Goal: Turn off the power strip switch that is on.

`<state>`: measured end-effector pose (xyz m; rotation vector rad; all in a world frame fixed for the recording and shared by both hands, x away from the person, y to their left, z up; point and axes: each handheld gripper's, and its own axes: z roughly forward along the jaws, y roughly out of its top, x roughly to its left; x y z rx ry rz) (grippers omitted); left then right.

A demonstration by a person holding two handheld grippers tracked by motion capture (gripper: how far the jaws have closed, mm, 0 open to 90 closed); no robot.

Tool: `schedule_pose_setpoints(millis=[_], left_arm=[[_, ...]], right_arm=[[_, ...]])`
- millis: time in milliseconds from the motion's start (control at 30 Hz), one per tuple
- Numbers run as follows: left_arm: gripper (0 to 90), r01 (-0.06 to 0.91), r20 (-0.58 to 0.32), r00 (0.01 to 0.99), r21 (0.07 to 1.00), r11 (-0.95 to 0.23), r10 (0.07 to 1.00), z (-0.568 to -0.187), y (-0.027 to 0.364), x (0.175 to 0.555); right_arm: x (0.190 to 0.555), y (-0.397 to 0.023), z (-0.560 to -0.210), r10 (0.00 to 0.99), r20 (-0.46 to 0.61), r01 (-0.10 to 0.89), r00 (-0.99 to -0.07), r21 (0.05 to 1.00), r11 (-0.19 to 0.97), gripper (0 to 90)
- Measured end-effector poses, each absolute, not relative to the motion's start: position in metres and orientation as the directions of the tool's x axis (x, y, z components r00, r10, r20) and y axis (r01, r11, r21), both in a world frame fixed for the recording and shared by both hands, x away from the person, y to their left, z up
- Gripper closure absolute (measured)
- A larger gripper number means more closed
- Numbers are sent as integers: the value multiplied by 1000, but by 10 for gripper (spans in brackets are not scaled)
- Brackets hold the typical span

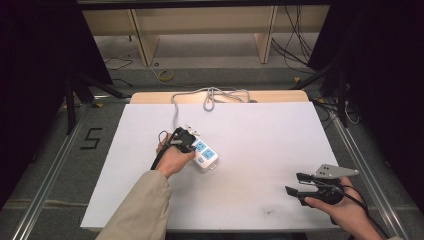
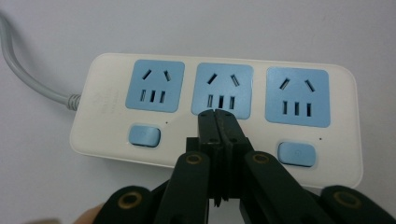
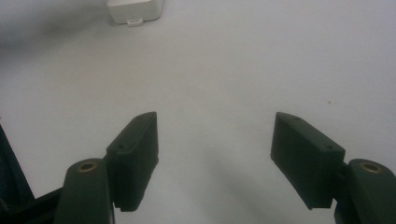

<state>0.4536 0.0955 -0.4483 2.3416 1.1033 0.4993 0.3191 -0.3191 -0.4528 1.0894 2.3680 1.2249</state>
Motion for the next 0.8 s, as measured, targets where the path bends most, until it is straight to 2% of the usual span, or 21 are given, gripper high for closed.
schedule_pose_setpoints(millis=[800], left_arm=[[900, 648, 86, 573, 562, -514, 815, -447, 95, 454]], right_arm=[[319, -320, -453, 722, 100, 498, -685, 787, 363, 324]])
